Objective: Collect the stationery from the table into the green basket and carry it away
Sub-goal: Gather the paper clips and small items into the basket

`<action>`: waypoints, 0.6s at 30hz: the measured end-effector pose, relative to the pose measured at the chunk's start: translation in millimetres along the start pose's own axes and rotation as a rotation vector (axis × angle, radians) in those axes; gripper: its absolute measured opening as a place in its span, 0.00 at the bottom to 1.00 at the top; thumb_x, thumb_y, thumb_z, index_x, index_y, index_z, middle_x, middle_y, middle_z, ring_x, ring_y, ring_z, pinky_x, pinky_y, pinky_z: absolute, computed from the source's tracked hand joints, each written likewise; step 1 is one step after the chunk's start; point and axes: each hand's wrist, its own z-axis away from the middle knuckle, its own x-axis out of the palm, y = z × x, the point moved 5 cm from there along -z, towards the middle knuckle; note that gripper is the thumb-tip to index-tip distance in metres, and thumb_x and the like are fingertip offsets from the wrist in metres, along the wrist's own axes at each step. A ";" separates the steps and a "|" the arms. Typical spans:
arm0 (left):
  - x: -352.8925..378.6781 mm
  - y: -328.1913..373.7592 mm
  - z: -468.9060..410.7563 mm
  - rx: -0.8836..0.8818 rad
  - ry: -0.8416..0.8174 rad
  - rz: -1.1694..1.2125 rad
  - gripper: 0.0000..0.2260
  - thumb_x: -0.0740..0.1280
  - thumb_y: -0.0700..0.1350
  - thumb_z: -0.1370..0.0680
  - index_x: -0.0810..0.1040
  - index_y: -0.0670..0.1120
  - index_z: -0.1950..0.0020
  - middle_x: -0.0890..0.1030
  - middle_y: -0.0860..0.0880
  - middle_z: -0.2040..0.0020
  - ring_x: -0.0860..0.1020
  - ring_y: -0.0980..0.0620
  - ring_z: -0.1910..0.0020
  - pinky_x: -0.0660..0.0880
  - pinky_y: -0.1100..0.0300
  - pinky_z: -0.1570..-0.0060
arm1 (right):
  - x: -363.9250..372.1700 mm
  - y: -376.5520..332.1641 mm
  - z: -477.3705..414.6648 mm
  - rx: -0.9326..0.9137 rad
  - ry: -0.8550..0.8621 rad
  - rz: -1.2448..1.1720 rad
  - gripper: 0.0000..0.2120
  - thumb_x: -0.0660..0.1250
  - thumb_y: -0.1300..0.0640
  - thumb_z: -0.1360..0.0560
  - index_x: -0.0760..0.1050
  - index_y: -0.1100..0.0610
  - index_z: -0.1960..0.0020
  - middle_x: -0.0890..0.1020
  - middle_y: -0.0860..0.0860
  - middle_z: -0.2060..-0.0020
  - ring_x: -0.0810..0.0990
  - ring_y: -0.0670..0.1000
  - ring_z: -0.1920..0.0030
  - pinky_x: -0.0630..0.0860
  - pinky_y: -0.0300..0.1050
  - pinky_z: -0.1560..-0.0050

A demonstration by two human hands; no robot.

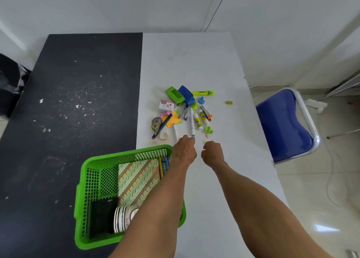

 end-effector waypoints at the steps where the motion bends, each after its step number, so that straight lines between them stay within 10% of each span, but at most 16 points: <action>1: 4.4 1.5 -5.6 -0.006 -0.005 0.001 0.14 0.61 0.39 0.21 0.74 0.43 0.36 0.73 0.43 0.39 0.73 0.43 0.39 0.72 0.49 0.45 | 0.2 0.2 -8.7 -0.006 0.023 -0.002 0.12 0.61 0.63 0.23 0.78 0.61 0.42 0.79 0.57 0.45 0.78 0.56 0.44 0.74 0.44 0.48; 18: 27.1 3.0 -34.5 -0.047 -0.004 -0.002 0.13 0.61 0.39 0.21 0.73 0.42 0.36 0.74 0.43 0.41 0.73 0.44 0.40 0.73 0.51 0.46 | 14.0 3.8 -36.7 -0.038 0.132 0.141 0.09 0.58 0.63 0.23 0.73 0.61 0.44 0.80 0.58 0.50 0.79 0.59 0.50 0.70 0.46 0.57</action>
